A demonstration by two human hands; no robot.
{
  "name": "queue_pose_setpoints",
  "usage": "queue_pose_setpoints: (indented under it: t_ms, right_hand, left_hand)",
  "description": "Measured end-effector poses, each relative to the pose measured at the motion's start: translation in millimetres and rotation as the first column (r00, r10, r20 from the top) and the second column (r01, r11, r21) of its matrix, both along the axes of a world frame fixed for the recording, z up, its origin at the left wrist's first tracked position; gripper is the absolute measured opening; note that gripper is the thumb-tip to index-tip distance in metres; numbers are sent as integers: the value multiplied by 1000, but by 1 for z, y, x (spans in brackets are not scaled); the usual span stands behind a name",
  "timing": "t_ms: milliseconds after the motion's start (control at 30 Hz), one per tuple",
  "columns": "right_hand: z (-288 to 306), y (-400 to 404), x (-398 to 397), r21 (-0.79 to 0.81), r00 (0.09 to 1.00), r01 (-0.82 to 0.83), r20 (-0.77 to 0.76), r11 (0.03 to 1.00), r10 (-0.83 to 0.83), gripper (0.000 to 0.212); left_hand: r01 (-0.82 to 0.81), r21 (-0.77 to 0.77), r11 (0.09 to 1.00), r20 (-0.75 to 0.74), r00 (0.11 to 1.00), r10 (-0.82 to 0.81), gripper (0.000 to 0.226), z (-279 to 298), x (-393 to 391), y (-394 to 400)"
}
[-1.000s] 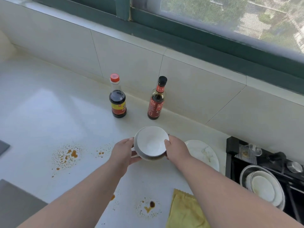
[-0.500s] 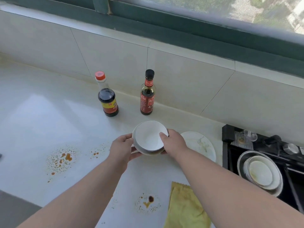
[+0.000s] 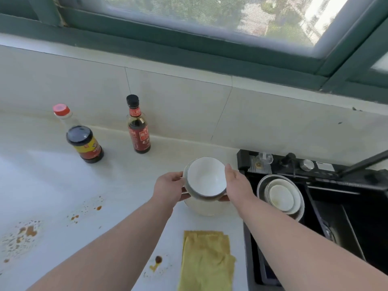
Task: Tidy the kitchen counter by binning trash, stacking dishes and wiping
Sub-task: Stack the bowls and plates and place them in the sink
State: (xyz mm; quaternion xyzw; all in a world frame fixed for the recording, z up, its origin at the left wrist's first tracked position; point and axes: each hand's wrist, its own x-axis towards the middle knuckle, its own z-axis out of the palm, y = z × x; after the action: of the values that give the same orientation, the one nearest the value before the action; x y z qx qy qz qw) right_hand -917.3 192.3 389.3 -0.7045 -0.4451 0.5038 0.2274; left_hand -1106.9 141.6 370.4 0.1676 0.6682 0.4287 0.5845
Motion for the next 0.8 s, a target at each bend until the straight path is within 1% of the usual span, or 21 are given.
queue_pose_setpoints:
  t_ms: [67, 167, 300, 367, 433, 467, 533, 567, 600, 667, 733, 767, 800]
  right_hand:
    - [-4, -3, 13, -27, 1000, 29, -9, 999, -29, 48]
    - [-10, -7, 27, -59, 999, 29, -19, 998, -30, 54]
    - [-12, -8, 33, -65, 1000, 9, -9, 998, -10, 56]
    - [-13, -7, 35, -77, 1000, 1, 5, 997, -1, 57]
    - [-14, -6, 36, -88, 999, -10, 32, 996, 13, 62]
    - [-15, -5, 37, -84, 999, -5, 43, 996, 8, 67]
    - [-16, -3, 40, -75, 999, 20, 49, 997, -16, 74]
    - [-17, -2, 41, -84, 999, 42, 34, 996, -39, 72]
    - [-18, -2, 42, -110, 998, 68, 12, 992, -67, 67]
    - [-21, 0, 45, -184, 992, 112, -43, 977, -122, 61]
    - [-24, 1, 46, -252, 972, 165, -125, 953, -201, 63]
    - [-25, 1, 46, -268, 956, 194, -162, 944, -243, 64]
    - [-26, 2, 46, -274, 941, 219, -194, 937, -277, 63]
  left_hand:
    - [38, -16, 999, -16, 999, -38, 32, -6, 12, 2]
    - [81, -35, 996, -57, 995, -83, 33, -11, 24, 2]
    - [95, -39, 995, -90, 991, -98, 37, -6, 30, 3]
    - [93, -43, 995, -81, 992, -96, 36, -3, 30, 5]
    - [94, -55, 994, -94, 991, -99, 32, -3, 30, 5]
    - [97, -63, 993, -128, 986, -105, 28, -3, 29, 6]
    - [96, -76, 992, -262, 958, -113, 19, -3, 26, 6]
    - [69, -86, 994, -305, 948, -92, 16, -2, 23, 6]
    - [41, -95, 995, -316, 946, -70, 18, -3, 18, 8]
    - [1, -125, 992, -286, 958, -37, 33, -3, 12, 11]
    - [-20, -149, 989, -100, 995, 6, 38, 1, 10, 11]
    - [-31, -150, 988, 3, 999, 32, 38, 1, 12, 10]
    - [-33, -143, 989, 62, 997, 43, 39, 0, 13, 10]
